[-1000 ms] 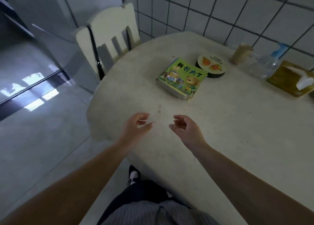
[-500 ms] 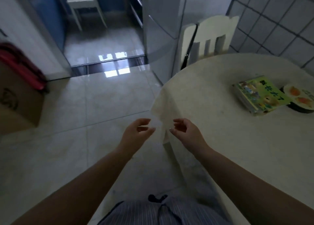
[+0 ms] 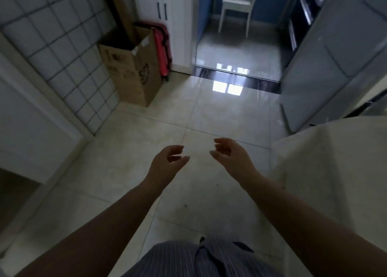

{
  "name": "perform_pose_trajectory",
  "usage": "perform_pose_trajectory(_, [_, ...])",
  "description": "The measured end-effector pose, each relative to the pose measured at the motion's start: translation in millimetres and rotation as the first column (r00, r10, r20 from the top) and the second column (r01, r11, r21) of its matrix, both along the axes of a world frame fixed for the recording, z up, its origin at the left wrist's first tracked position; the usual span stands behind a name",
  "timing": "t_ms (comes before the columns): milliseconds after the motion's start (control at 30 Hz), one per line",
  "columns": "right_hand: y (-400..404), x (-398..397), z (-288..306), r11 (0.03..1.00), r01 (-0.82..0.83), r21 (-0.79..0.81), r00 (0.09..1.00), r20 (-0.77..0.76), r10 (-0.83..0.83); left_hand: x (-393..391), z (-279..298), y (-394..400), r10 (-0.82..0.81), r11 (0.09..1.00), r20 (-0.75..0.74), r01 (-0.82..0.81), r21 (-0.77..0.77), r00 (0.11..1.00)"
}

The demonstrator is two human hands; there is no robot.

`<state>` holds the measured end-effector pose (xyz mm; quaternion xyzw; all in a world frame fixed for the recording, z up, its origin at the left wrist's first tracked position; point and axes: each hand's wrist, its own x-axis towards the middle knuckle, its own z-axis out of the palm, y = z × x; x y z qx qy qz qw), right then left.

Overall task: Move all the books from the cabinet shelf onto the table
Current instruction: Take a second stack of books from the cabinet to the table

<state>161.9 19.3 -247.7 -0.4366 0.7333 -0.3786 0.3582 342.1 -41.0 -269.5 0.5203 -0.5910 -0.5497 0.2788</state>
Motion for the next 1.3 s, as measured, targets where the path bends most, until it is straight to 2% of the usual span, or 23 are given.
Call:
perform_pose_trajectory(200, [-37.1,129.0,-2.6,0.976,-0.216,0.013,0.976,0.011,0.216,142.1,0.7,1.4,0.232,0.973,0.018,-0.232,0.01,0.973])
perform_pose_trajectory(267, [-53.6,195.3,-4.2,0.936,-0.35,0.033,0.937,0.024,0.349,211.5,-1.5,7.2,0.376,0.926,0.01,-0.376,0.024,0.927])
perform_pose_trajectory(400, [-69.8,247.4,-6.8,0.899,-0.436,0.034,0.899,0.065,0.434,265.7,-2.7,13.1,0.465,0.884,0.013,-0.465,0.047,0.885])
perform_pose_trajectory(600, [-103.4,350.2,-13.5,0.774,-0.632,0.039,0.772,0.12,0.624,359.5,-3.9,26.5,0.653,0.755,0.014,-0.652,0.067,0.757])
perform_pose_trajectory(867, [-160.8,452.4,-18.9,0.601,-0.797,0.066,0.604,0.087,0.792,444.7,-16.4,12.3,0.823,0.563,0.028,-0.82,0.1,0.568])
perform_pose_trajectory(1067, [-233.7,537.7,-23.4,0.494,-0.868,0.049,0.497,0.112,0.861,508.0,-18.4,-35.5,0.913,0.398,0.048,-0.911,0.111,0.405])
perform_pose_trajectory(1300, [-315.4,618.9,-23.6,0.348,-0.936,0.053,0.352,0.109,0.93,571.3,-9.1,-96.3,0.961,0.265,0.04,-0.956,0.127,0.272])
